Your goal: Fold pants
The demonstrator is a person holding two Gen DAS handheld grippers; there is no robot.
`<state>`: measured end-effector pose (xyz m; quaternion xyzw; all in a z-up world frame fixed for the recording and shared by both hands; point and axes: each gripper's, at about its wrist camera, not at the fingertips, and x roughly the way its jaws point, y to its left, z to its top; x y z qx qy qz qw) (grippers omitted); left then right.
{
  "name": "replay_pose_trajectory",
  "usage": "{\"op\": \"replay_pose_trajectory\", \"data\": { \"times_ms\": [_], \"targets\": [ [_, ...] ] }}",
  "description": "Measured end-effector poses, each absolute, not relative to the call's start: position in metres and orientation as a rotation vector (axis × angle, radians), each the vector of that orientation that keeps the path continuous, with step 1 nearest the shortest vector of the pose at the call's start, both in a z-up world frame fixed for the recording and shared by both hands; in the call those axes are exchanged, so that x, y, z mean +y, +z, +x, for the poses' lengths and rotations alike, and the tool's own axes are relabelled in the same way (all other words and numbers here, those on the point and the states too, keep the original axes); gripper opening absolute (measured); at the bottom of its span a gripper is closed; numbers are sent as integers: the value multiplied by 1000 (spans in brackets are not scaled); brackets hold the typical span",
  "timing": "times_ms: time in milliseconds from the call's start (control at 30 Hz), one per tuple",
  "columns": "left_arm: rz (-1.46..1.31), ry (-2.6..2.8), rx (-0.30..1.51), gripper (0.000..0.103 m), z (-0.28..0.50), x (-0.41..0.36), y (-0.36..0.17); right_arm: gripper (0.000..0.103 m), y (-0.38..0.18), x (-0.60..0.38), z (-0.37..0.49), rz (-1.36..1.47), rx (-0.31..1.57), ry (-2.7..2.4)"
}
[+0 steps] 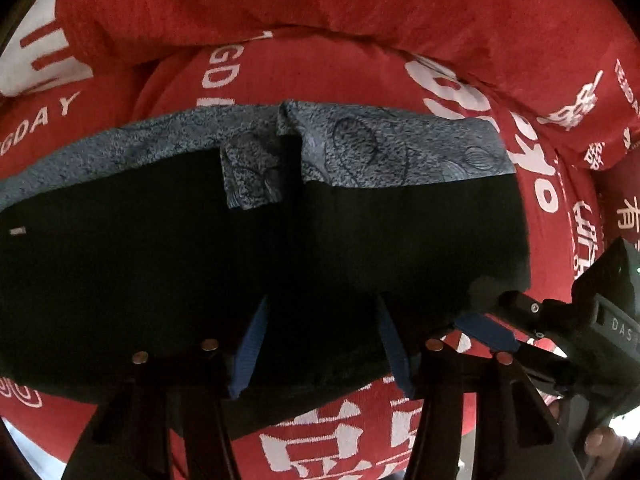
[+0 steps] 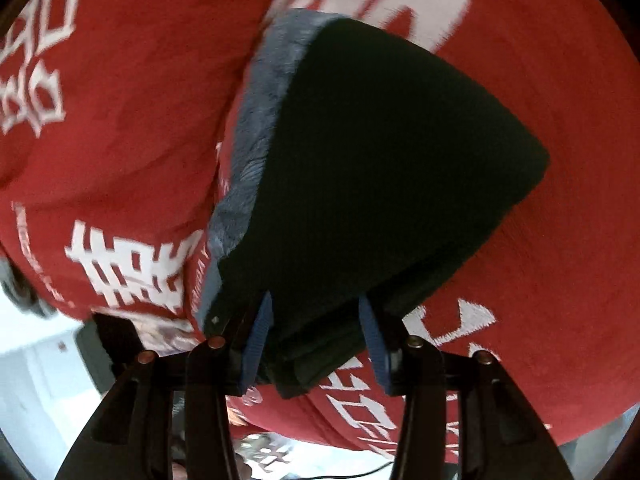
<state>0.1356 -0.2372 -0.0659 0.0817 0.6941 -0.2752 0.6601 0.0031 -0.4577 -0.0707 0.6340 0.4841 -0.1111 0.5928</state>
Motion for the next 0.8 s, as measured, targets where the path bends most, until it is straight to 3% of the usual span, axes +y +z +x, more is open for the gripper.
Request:
{"op": "replay_pose_trajectory", "data": {
  "times_ms": [67, 100, 300, 433, 533, 633, 700, 733, 800],
  "targets": [
    [191, -619, 1558, 56, 133, -237, -63, 22, -74, -463, 5, 1479, 1111, -262],
    [208, -611, 1544, 56, 131, -237, -58, 5, -75, -465, 6, 1478, 1110, -262],
    [260, -570, 1450, 57, 116, -221, -32, 5, -50, -452, 15, 1364, 1153, -167],
    [307, -502, 1495, 57, 113, -213, -50, 4, -76, -437, 5, 1375, 1205, -207],
    [299, -474, 1470, 67, 117, -210, -48, 6, -81, -439, 11, 1343, 1224, -181],
    [320, -465, 1429, 67, 122, -211, -36, 13, -68, -439, 21, 1238, 1314, -99],
    [322, -461, 1416, 76, 126, -213, -28, 19, -52, -438, 27, 1143, 1364, -49],
    [316, -456, 1400, 88, 130, -215, -21, 20, -37, -441, 29, 1068, 1353, -26],
    [285, -463, 1365, 88, 137, -221, -11, 20, -16, -451, 33, 986, 1302, -23]
  ]
}}
